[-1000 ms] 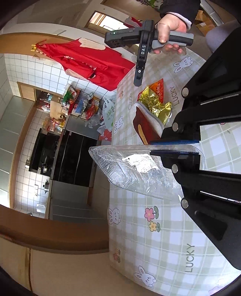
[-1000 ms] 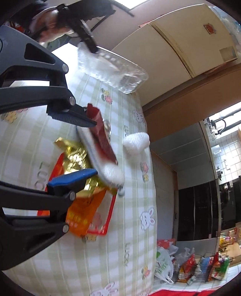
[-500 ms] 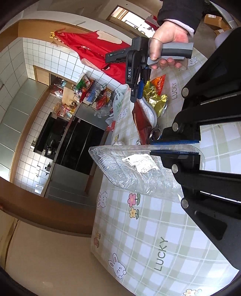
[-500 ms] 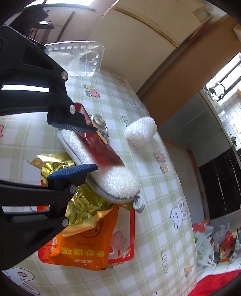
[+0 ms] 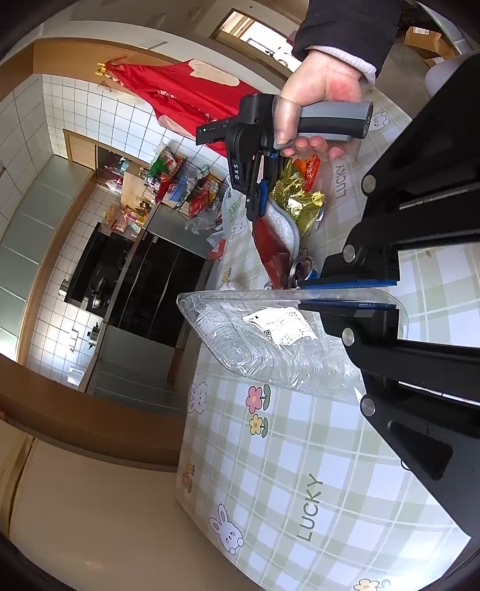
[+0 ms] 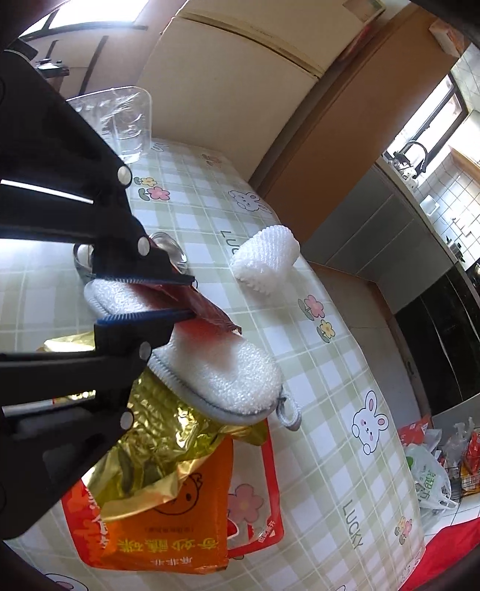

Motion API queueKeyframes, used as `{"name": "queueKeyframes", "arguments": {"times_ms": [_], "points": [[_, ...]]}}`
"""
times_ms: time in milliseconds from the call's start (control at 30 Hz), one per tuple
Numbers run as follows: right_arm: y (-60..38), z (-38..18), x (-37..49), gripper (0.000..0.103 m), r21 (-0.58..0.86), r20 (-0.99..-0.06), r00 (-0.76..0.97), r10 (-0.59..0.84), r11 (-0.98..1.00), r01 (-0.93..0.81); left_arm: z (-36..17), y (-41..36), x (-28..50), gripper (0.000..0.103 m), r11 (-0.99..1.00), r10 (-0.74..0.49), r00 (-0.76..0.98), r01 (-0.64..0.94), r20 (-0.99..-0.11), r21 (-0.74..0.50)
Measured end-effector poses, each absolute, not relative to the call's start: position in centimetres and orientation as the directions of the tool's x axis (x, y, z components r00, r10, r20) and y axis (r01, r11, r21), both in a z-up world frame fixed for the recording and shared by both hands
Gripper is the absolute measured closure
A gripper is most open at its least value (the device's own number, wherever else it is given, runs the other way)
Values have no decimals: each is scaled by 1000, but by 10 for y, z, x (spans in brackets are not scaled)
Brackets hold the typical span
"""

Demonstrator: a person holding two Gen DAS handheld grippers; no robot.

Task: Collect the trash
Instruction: 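Grasp the red snack wrapper with the right tool while the left tool holds the tray, then drop the red wrapper into the bin with the right tool while the left tool carries the tray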

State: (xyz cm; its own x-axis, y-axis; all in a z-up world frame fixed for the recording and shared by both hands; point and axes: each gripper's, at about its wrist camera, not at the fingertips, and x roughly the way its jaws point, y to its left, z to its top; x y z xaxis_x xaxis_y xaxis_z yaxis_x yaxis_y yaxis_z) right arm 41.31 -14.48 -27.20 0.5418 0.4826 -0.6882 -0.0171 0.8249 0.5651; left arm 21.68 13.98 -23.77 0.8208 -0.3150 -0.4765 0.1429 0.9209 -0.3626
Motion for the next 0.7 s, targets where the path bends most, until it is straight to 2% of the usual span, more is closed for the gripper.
{"name": "queueKeyframes", "arguments": {"times_ms": [100,367,700], "points": [[-144,-259,410,97,554,-668,573,475,832,-45,-237,139,214,97,920,-316,821,142,-475,-366],[-151,-212,370,97,477,-608,641,469,861,-177,-225,137,204,97,914,-323,828,147,-459,-377],[-172,-151,282,97,342,-516,721,463,883,-323,-189,109,171,97,914,-343,834,191,-433,-358]]}}
